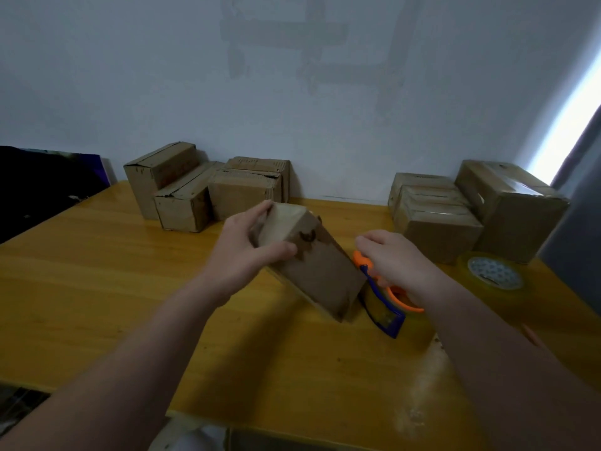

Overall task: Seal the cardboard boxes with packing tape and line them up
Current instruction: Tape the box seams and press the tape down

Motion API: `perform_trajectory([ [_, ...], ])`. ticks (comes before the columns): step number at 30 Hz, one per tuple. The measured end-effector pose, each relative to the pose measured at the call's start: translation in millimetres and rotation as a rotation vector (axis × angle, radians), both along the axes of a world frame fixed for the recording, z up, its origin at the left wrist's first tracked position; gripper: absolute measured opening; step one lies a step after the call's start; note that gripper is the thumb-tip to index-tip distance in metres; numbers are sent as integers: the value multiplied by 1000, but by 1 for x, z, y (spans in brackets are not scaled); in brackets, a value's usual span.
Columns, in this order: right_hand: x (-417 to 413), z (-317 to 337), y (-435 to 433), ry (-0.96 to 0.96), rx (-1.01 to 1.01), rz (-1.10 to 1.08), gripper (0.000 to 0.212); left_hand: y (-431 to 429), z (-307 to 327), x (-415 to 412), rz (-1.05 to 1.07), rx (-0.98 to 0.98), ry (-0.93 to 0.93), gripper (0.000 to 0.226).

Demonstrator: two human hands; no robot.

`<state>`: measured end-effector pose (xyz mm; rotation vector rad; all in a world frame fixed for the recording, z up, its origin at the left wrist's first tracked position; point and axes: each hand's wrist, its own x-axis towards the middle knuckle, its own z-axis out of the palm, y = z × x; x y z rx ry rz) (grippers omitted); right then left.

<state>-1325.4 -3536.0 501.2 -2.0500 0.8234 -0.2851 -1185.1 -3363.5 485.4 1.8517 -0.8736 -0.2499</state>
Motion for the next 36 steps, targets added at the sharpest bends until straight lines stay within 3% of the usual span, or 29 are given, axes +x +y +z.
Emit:
perform_trajectory([
  [5,6,-5,-1,-33,122,-67,40,14,-17,18,-58,-128,252,87],
  [8,8,-6,2,30,134,-45,41,18,-17,26,-9,-175,252,65],
  [11,11,-9,8,39,361,38,46,17,-16,34,122,-156,94,35],
  [15,15,-13,13,63,364,116,34,17,-24,49,369,115,-196,47],
  [18,16,-16,11,88,266,129,29,10,-34,46,355,191,-69,54],
  [22,14,-19,9,88,161,125,27,1,-40,32,260,150,139,54],
  [25,11,-21,6,127,-29,84,27,-7,-38,11,236,271,-11,56],
  [29,3,-38,-10,339,-484,-13,31,-23,-35,-24,118,636,-436,76],
  [33,-6,-55,-16,539,-570,-82,51,-33,-36,-40,32,778,-711,64],
  [36,-8,-66,-16,528,-611,-92,62,-33,-37,-36,-4,769,-780,60],
])
